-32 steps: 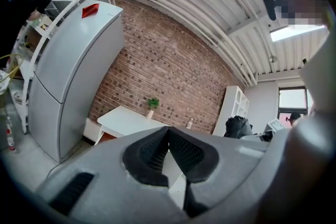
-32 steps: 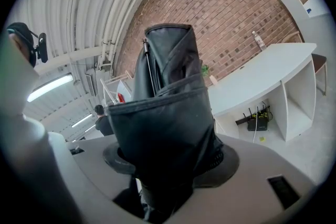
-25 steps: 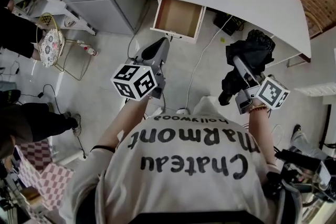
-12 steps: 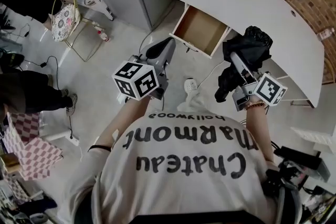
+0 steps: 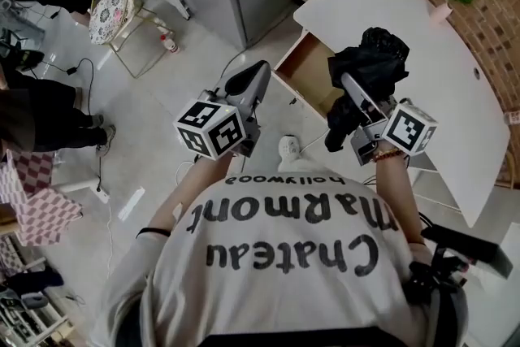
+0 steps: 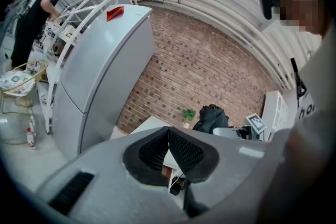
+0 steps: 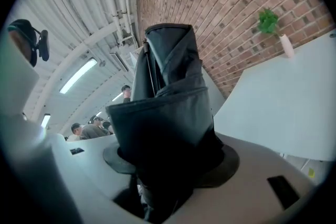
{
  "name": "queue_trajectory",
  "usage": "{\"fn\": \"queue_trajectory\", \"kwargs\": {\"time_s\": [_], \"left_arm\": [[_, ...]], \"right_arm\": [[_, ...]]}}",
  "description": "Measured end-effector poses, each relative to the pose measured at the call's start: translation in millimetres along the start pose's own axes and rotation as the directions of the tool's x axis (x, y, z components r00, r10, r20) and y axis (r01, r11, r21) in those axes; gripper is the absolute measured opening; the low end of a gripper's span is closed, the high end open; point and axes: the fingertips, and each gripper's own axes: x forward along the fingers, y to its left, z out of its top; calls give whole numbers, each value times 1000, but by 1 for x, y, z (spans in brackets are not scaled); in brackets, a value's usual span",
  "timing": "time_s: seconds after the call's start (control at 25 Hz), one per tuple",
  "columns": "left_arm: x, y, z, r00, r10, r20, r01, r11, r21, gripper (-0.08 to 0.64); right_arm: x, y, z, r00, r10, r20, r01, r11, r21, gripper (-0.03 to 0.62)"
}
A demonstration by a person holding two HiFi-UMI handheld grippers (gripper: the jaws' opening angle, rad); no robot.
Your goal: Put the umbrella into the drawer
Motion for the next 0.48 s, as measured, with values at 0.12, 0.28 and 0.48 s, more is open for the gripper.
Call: {"fn": "queue_trajectory", "kwargs": {"time_s": [0.12,0.28,0.48], "left_arm": [[25,10,-9,999,31,-12,-31,1000,2,15],[49,18,-26,998,60,-12,-60,998,-31,16],[56,26,-37,997,53,49,-45,987,-154,15]], "right_arm": [[29,-8,11,998,48,-45,-50,998,-47,264],[63,-18,10,986,107,-125,-120,988,-97,264],[102,-26,-6,968,130,-213,-172,966,-195,264]]}}
